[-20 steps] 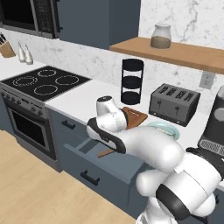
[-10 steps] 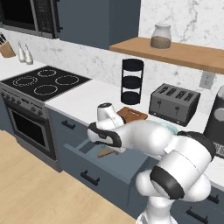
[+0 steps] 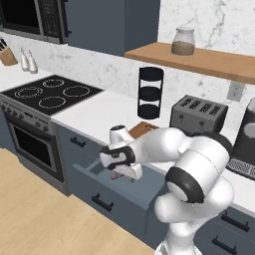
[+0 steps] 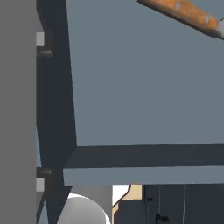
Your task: Pick up the knife from the drawer and place it on the cutting board. Then place the meat from the plate to the cutting board.
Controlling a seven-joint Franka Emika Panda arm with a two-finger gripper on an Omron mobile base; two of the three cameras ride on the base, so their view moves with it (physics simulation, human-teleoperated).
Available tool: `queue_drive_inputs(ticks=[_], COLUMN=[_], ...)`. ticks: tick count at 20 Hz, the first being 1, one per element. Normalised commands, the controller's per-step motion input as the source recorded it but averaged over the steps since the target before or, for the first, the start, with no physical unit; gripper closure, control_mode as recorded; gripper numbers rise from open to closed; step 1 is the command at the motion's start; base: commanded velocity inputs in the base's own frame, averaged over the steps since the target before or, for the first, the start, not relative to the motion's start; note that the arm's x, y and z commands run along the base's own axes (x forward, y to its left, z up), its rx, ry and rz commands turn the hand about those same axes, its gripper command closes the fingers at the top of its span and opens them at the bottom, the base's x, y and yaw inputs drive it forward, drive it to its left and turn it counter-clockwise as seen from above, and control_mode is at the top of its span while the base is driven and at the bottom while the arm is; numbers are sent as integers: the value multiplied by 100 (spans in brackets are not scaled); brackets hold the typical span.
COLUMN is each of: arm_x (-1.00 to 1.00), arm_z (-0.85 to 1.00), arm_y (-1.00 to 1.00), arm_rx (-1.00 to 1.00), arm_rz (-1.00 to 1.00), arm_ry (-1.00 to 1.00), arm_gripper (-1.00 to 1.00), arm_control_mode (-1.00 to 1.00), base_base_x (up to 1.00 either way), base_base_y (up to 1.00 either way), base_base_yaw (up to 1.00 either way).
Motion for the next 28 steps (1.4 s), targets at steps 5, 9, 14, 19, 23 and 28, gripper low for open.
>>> queue_drive_inputs(ticks=[5,9,14,19,23,28], arm_x=[8,6,13,2,0,0], arm_z=[-41,-39,-26,-33,-34,-21], arm_y=[0,0,0,10,27,33], arm_rx=[0,1,3,2,3,6], arm_rz=[5,4,0,0,0,0], arm_ry=[5,1,0,0,1,1], arm_gripper=[-100,-100,-100,-100,-100,-100], arm_control_mode=[-100,-100,-100,-100,-100,-100], base_base_x=[0,0,0,0,0,0], base_base_y=[0,0,0,0,0,0], base_base_yaw=[0,0,0,0,0,0])
